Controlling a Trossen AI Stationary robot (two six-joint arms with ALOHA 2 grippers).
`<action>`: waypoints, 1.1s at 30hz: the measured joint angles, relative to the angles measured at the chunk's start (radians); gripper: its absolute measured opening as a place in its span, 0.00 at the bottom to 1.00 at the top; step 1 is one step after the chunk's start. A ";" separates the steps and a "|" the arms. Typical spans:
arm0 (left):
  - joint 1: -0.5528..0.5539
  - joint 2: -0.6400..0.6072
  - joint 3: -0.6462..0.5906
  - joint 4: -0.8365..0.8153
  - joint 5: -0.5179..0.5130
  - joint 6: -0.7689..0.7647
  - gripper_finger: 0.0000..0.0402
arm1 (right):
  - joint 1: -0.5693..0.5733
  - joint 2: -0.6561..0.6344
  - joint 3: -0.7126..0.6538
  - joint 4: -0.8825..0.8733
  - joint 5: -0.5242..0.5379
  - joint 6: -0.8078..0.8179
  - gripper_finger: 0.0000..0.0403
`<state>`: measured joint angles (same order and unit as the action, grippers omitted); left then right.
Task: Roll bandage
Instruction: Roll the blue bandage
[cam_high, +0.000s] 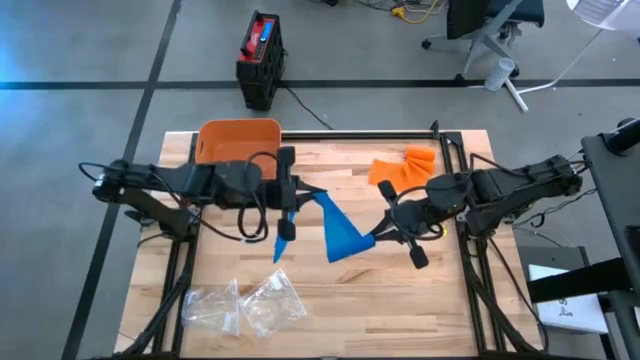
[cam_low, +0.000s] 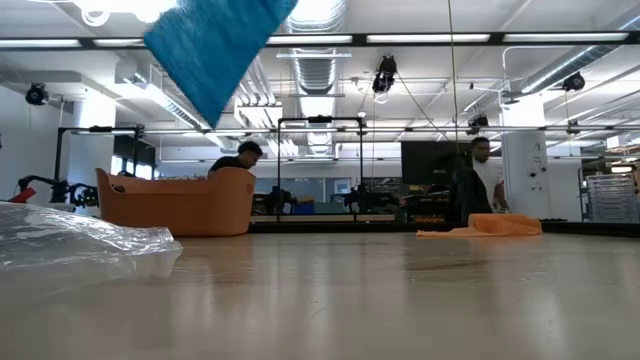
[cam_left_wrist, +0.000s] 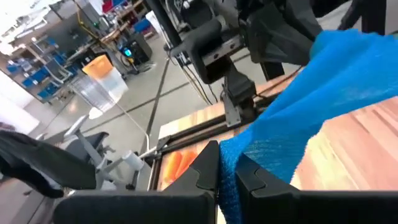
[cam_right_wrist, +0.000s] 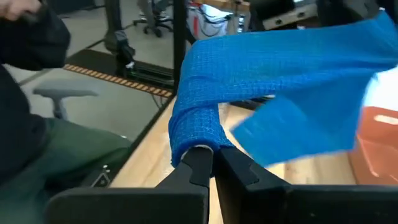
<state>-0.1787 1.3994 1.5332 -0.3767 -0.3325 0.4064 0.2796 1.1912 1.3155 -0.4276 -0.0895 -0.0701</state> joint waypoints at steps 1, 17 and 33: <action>0.000 0.000 -0.018 0.026 0.000 0.003 0.00 | 0.000 0.000 0.000 0.001 -0.012 -0.001 0.01; -0.028 -0.036 -0.094 -0.130 -0.088 -0.080 0.54 | -0.001 -0.037 0.000 0.071 -0.008 0.135 0.01; -0.077 -0.046 -0.096 -0.066 -0.002 -0.228 0.75 | -0.036 -0.066 0.000 0.068 0.134 0.262 0.01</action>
<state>-0.2558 1.3533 1.4376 -0.4425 -0.3340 0.1786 0.2440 1.1255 1.3155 -0.3592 0.0444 0.1915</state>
